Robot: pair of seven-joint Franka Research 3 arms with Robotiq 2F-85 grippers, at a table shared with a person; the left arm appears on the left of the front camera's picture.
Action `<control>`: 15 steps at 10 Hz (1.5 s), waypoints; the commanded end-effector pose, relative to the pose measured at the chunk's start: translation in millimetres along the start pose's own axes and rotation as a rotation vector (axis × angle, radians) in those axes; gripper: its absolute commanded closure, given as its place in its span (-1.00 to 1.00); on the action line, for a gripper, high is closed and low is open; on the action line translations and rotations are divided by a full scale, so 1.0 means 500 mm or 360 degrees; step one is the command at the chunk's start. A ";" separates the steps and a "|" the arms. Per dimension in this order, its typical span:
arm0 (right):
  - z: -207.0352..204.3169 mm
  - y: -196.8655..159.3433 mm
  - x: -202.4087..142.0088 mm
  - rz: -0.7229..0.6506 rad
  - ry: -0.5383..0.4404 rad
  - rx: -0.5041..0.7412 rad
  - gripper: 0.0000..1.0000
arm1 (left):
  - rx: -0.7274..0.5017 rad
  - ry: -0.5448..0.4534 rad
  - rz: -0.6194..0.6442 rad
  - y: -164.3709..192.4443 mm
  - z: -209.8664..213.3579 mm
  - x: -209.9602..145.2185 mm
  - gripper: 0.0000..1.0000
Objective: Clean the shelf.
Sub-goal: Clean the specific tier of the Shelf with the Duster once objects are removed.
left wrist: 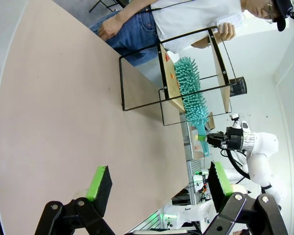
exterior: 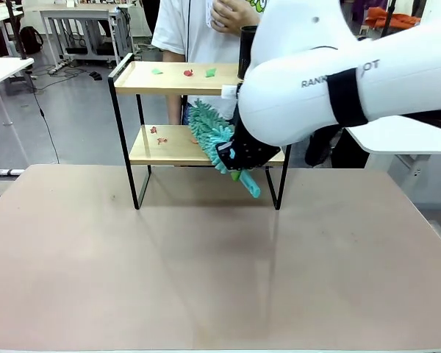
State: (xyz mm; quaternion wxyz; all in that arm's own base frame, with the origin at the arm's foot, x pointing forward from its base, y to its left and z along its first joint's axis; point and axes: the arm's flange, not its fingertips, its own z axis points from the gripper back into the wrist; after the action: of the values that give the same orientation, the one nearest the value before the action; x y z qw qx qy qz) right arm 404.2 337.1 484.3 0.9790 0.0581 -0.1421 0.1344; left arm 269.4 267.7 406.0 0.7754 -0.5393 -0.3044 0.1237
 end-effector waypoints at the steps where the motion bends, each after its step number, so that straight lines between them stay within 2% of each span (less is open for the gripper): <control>1: -0.006 0.050 0.045 0.0051 0.0020 -0.0035 0.75 | -0.0031 -0.0018 -0.0045 -0.001 -0.001 0.000 -1.00; 6: -0.031 0.135 0.033 0.0274 0.0091 0.0122 0.75 | -0.0031 -0.0018 -0.0045 -0.001 -0.001 0.000 -1.00; 11: 0.011 0.086 0.005 0.0472 0.0155 0.0641 0.75 | -0.0031 -0.0018 -0.0045 -0.001 -0.001 0.000 -1.00; 15: 0.021 0.044 0.007 0.0343 0.0112 0.0598 0.75 | -0.0031 -0.0018 -0.0045 -0.001 -0.001 0.000 -1.00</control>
State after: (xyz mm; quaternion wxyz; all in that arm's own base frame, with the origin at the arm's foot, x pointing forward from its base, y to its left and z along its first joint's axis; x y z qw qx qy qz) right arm 406.0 366.4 499.0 0.9365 0.2119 -0.0838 0.2665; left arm 269.4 267.7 406.1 0.7754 -0.5393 -0.3045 0.1235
